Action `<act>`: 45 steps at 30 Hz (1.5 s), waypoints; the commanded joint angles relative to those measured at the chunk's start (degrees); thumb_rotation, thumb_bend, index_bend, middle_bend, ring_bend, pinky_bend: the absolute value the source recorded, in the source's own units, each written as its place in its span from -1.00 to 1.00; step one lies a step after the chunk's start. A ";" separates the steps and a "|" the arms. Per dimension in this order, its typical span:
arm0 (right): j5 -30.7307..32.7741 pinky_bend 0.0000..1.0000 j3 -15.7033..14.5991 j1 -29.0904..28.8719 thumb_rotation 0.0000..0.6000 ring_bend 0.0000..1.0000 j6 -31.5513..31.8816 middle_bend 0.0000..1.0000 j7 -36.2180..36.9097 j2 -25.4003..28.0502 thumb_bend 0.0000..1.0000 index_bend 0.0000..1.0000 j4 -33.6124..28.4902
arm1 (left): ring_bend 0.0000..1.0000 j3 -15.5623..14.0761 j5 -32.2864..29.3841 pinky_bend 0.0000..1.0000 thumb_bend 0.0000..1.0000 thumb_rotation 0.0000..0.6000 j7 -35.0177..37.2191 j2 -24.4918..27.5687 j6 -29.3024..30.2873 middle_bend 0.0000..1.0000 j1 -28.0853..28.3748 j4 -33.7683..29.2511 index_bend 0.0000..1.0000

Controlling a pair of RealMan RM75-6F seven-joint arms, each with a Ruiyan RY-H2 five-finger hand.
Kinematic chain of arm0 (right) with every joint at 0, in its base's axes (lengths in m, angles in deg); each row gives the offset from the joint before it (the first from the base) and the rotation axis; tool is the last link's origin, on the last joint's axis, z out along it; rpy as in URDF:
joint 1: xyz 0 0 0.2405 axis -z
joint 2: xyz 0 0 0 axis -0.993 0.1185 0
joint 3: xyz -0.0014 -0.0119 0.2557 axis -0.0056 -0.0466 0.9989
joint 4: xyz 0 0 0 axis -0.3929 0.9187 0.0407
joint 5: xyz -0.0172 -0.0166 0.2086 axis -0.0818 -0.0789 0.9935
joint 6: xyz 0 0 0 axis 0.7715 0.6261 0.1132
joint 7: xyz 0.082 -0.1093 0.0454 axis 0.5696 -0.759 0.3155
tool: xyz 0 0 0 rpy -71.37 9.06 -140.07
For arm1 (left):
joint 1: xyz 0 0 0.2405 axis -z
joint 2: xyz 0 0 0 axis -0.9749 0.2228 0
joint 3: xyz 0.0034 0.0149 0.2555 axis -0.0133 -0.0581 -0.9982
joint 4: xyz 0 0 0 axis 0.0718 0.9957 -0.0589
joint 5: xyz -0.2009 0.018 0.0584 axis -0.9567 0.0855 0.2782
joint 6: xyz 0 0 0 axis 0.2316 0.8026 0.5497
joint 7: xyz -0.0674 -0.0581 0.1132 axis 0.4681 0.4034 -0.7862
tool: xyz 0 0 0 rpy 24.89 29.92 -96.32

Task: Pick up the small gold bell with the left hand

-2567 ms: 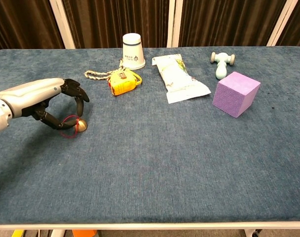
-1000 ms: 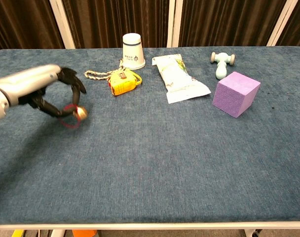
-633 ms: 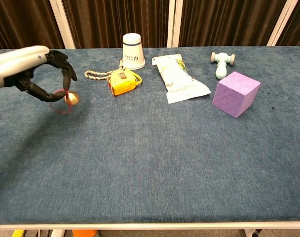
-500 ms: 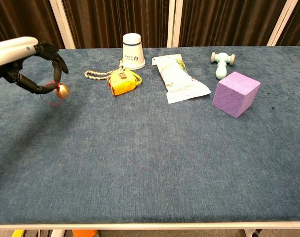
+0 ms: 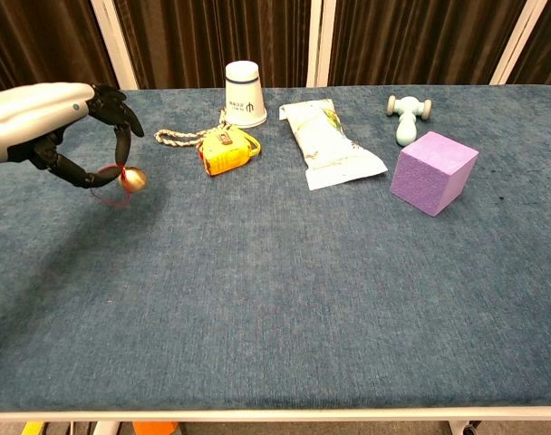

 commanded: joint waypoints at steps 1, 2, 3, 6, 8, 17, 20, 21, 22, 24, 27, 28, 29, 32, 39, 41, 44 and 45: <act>0.00 -1.00 -0.01 -0.02 1.00 -1.00 -0.04 -1.00 -0.06 -0.03 -0.61 -1.00 -0.03 | -0.96 -0.69 -0.54 -1.00 -0.07 1.00 -2.99 -1.77 0.24 -0.53 -0.01 2.65 0.41; -0.02 -1.00 -0.03 -0.04 1.00 -1.00 -0.08 -1.00 -0.08 -0.04 -0.61 -1.00 -0.03 | -0.96 -0.56 -1.24 -1.00 -0.07 1.00 -2.44 -1.89 -0.29 -0.53 0.02 3.17 0.41; -0.07 -1.00 -0.05 -0.07 1.00 -1.00 -0.13 -1.00 -0.07 -0.06 -0.61 -1.00 -0.05 | -0.96 -0.58 -1.67 -1.00 -0.07 1.00 -2.94 -2.30 -0.42 -0.53 0.10 4.72 0.41; -0.05 -1.00 -0.04 -0.12 1.00 -1.00 -0.20 -1.00 -0.11 -0.07 -0.61 -1.00 -0.06 | -0.96 -0.35 -4.05 -1.00 -0.08 1.00 -1.58 -3.55 -1.82 -0.53 -0.08 7.44 0.41; 0.05 -1.00 -0.04 -0.14 1.00 -1.00 -0.30 -1.00 -0.27 -0.03 -0.61 -1.00 -0.12 | -0.96 -0.51 -4.70 -1.00 -0.08 1.00 -2.55 -4.16 -2.00 -0.53 -0.02 9.64 0.41; 0.06 -1.00 -0.20 -0.12 1.00 -1.00 -0.47 -1.00 -0.67 -0.10 -0.61 -1.00 -0.28 | -0.96 -0.58 -4.89 -1.00 -0.08 1.00 -3.24 -6.59 -0.52 -0.53 -0.36 13.28 0.41; 0.00 -1.00 -0.25 -0.12 1.00 -1.00 -0.46 -1.00 -0.64 -0.13 -0.61 -1.00 -0.24 | -0.96 -0.68 -4.73 -1.00 -0.08 1.00 -3.59 -6.90 -0.27 -0.53 -0.38 13.72 0.41; 0.01 -1.00 -0.25 -0.12 1.00 -1.00 -0.47 -1.00 -0.61 -0.15 -0.61 -1.00 -0.21 | -0.96 -0.77 -4.62 -1.00 -0.08 1.00 -3.86 -7.02 -0.19 -0.53 -0.36 13.92 0.41; 0.06 -1.00 -0.24 -0.11 1.00 -1.00 -0.50 -1.00 -0.57 -0.16 -0.61 -1.00 -0.16 | -0.96 -0.81 -4.60 -1.00 -0.08 1.00 -3.95 -7.16 -0.20 -0.53 -0.34 14.08 0.41; 0.11 -1.00 -0.23 -0.10 1.00 -1.00 -0.53 -1.00 -0.53 -0.18 -0.61 -1.00 -0.11 | -0.96 -0.72 -4.72 -1.00 -0.08 1.00 -3.68 -7.26 -0.39 -0.53 -0.32 14.15 0.41; 0.09 -1.00 -0.25 -0.08 1.00 -1.00 -0.52 -1.00 -0.45 -0.19 -0.61 -1.00 -0.04 | -0.96 -0.65 -4.79 -1.00 -0.08 1.00 -3.50 -7.39 -0.51 -0.53 -0.30 14.35 0.40; 0.08 -1.00 -0.26 -0.07 1.00 -1.00 -0.49 -1.00 -0.43 -0.19 -0.61 -1.00 -0.02 | -0.96 -0.62 -4.84 -1.00 -0.08 1.00 -3.40 -7.40 -0.58 -0.53 -0.29 14.36 0.39; 0.08 -1.00 -0.26 -0.06 1.00 -1.00 -0.47 -1.00 -0.41 -0.20 -0.61 -1.00 0.01 | -0.96 -0.61 -4.89 -1.00 -0.08 1.00 -3.27 -7.38 -0.70 -0.53 -0.28 14.31 0.39; 0.13 -1.00 -0.24 -0.06 1.00 -1.00 -0.51 -1.00 -0.41 -0.23 -0.61 -1.00 0.05 | -0.96 -0.67 -4.80 -1.00 -0.08 1.00 -3.16 -7.30 -0.78 -0.53 -0.28 14.22 0.38; 0.10 -1.00 -0.22 -0.03 1.00 -1.00 -0.41 -1.00 -0.38 -0.26 -0.61 -1.00 0.12 | -0.96 -1.00 -3.52 -1.00 -0.27 1.00 -1.34 -6.53 -0.79 -0.56 -0.34 13.50 -0.06; 0.11 -1.00 -0.20 -0.03 1.00 -1.00 -0.38 -1.00 -0.40 -0.26 -0.61 -1.00 0.12 | -0.96 -1.25 -2.48 -1.00 -0.40 1.00 -0.03 -6.18 -0.58 -0.59 -0.38 13.41 -0.36; 0.16 -1.00 -0.18 -0.03 1.00 -1.00 -0.41 -1.00 -0.41 -0.23 -0.61 -1.00 0.07 | -0.99 -1.79 -0.97 -1.00 -0.50 1.00 1.73 -5.51 -0.55 -0.63 -0.39 13.25 -0.64; 0.15 -1.00 -0.18 -0.03 1.00 -1.00 -0.40 -1.00 -0.41 -0.24 -0.61 -1.00 0.09 | -0.99 -1.99 -0.62 -1.00 -0.51 1.00 2.09 -5.21 -0.60 -0.65 -0.42 13.04 -0.68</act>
